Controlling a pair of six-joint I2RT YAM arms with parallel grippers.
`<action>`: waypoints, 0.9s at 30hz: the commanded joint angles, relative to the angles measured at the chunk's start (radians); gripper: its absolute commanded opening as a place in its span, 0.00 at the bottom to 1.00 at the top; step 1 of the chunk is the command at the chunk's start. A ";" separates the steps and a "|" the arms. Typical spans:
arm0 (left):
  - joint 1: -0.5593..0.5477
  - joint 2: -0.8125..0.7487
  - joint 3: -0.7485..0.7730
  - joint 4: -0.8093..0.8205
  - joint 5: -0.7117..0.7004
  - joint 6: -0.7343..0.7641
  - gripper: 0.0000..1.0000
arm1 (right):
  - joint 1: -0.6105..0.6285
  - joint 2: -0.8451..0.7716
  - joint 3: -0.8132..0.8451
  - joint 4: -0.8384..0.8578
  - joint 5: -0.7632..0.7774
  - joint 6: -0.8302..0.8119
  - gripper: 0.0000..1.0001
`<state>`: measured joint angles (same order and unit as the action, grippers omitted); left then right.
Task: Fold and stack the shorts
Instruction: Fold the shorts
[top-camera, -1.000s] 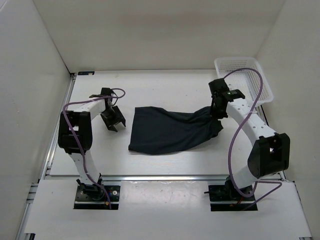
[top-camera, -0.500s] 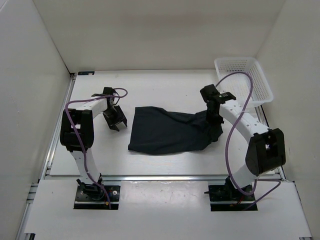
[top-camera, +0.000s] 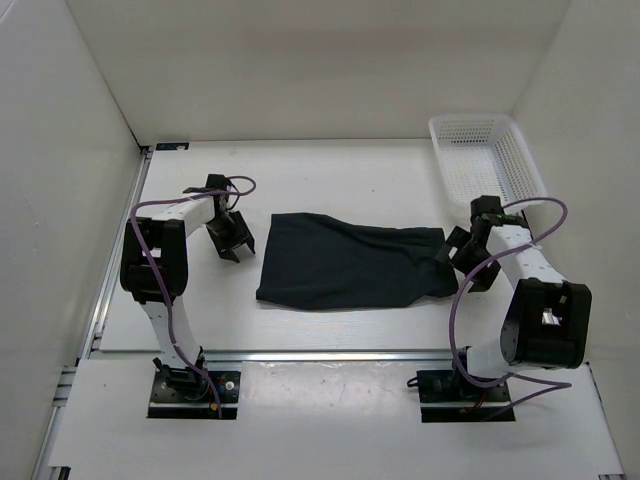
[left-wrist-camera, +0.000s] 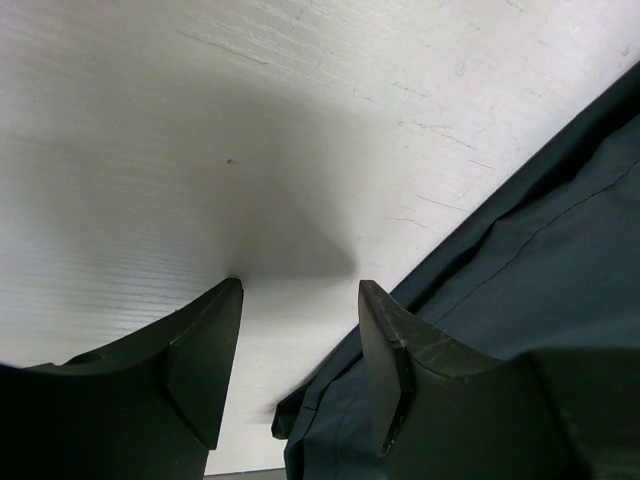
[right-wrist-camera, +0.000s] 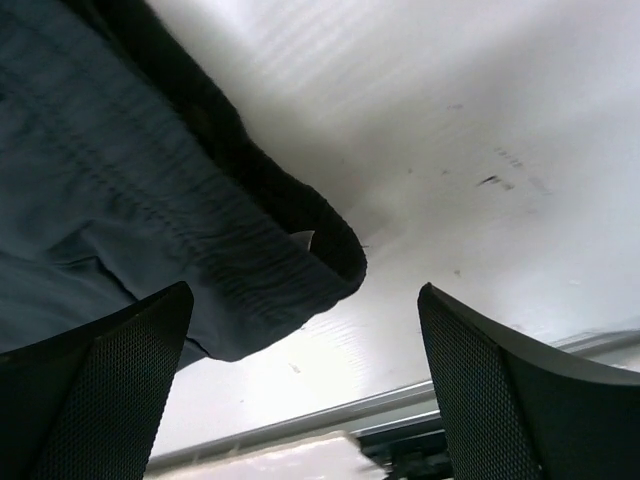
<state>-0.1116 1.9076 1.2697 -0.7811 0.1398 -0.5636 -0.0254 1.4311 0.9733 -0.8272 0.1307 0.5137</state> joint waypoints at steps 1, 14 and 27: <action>-0.005 -0.019 0.020 0.008 0.015 0.016 0.61 | -0.069 -0.018 -0.057 0.083 -0.206 -0.020 0.98; -0.014 -0.088 0.030 -0.001 0.037 0.016 0.61 | -0.211 -0.005 -0.223 0.273 -0.361 0.028 0.95; -0.049 -0.160 0.097 -0.066 0.046 0.016 0.61 | -0.151 0.087 -0.232 0.387 -0.323 0.107 0.70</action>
<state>-0.1619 1.7931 1.3346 -0.8227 0.1719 -0.5571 -0.1963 1.4773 0.7532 -0.4885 -0.2165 0.5961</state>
